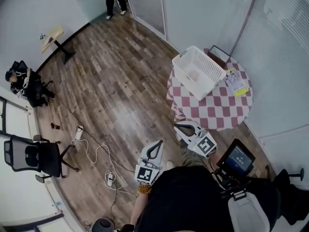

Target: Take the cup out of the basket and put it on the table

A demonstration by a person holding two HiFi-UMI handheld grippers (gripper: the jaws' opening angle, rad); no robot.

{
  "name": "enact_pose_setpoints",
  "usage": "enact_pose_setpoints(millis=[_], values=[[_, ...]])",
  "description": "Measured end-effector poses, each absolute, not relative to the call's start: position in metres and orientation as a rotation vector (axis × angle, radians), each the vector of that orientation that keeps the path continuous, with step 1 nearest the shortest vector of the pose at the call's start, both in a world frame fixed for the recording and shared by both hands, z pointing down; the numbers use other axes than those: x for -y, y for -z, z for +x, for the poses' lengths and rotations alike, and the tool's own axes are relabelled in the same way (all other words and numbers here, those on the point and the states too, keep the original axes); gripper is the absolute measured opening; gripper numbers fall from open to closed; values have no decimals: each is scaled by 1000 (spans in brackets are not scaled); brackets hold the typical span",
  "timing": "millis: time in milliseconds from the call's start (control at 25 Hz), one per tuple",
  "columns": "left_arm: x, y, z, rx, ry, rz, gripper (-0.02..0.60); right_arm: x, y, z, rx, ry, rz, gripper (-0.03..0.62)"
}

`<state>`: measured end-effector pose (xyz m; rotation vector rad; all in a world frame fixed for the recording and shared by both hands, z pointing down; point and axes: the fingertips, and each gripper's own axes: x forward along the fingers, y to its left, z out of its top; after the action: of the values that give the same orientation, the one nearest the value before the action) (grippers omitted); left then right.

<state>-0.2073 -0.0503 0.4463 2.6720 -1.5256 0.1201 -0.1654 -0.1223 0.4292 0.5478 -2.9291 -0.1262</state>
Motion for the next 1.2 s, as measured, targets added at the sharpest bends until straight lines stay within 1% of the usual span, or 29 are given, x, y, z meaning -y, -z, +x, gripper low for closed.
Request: enact_pose_setpoints(millis=[160,520,720,960,1000,1120,1200], values=[[93,-442,-207,1587,-78,2637,6,181,-419,-162,2935,165,523,14],[202,-441,-195,1629,-100,2615,6,347,-441,-131,2797,306,468,14],[235,-451,-185,1653,-119,2540,6,437,-487,-92,2626,420,395,14],[278,-442,-207,1751,-141,2470,6,543,-539,-90,2335,596,155,18],[282,-444,-211,1751,-159,2466,6,551,-553,-88,2278,607,103,25],[298,-446,-220,1742,-172,2458,6,560,-608,-75,2079,601,-87,97],[307,-447,-226,1734,-174,2451,6,556,-654,-61,1929,586,-223,116]])
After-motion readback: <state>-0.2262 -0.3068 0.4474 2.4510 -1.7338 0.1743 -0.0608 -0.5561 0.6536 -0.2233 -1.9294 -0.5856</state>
